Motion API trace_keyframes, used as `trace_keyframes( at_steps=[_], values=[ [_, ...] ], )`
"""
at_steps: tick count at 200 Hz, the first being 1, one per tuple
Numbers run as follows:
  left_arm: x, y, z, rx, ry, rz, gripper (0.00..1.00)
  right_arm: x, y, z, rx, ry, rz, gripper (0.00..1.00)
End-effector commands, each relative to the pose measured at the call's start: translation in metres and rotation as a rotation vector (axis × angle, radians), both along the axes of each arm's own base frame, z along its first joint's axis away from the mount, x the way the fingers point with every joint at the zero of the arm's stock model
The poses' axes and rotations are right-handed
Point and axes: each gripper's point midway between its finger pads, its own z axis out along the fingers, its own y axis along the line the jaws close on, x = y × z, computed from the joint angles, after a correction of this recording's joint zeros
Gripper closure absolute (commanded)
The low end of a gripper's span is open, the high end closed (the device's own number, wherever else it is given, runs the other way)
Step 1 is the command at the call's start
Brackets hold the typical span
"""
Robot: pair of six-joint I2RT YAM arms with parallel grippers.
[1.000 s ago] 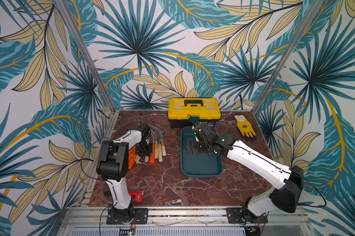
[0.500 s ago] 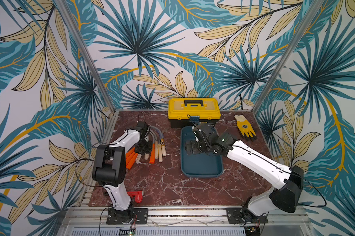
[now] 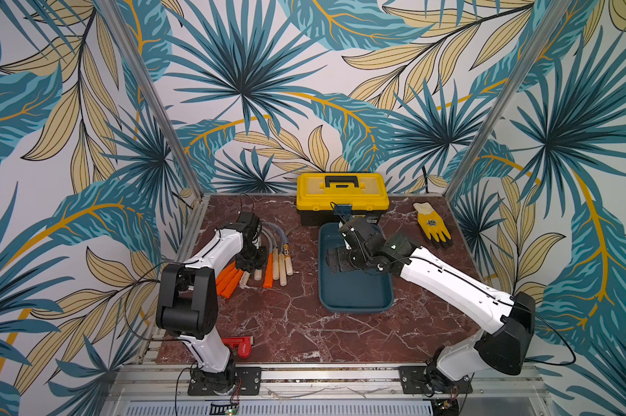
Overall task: Put small sickles into storage boxes
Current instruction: Pick up the sickle at the center of the board.
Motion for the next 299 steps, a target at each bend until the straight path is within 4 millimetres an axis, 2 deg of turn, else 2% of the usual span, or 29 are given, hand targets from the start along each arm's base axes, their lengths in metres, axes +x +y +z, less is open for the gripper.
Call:
trace_keyframes(
  at_steps=[1,49,90,161,199,246,299],
  values=[
    [0.007,-0.011,0.028,-0.044,-0.067,0.003,1.00,-0.004,-0.004,0.003,-0.014,-0.007,0.009,0.00],
    [0.000,-0.025,0.041,-0.081,-0.086,-0.002,1.00,-0.004,-0.004,0.005,-0.009,-0.010,0.010,0.00],
    [-0.007,-0.036,0.061,-0.133,-0.129,0.005,1.00,-0.005,-0.004,0.005,0.005,0.000,-0.011,0.00],
    [-0.029,-0.071,0.091,-0.234,-0.173,-0.023,1.00,-0.012,-0.006,0.007,0.025,0.017,-0.010,0.00],
    [-0.044,-0.093,0.097,-0.258,-0.169,-0.046,1.00,-0.020,-0.011,0.012,0.024,0.020,0.010,0.00],
    [-0.060,-0.122,0.099,-0.256,-0.162,-0.091,1.00,-0.038,-0.007,0.015,0.078,0.042,0.093,0.00],
    [-0.073,-0.163,0.097,-0.273,-0.159,-0.143,1.00,-0.053,-0.024,0.015,0.073,0.044,0.083,0.00]
  ],
)
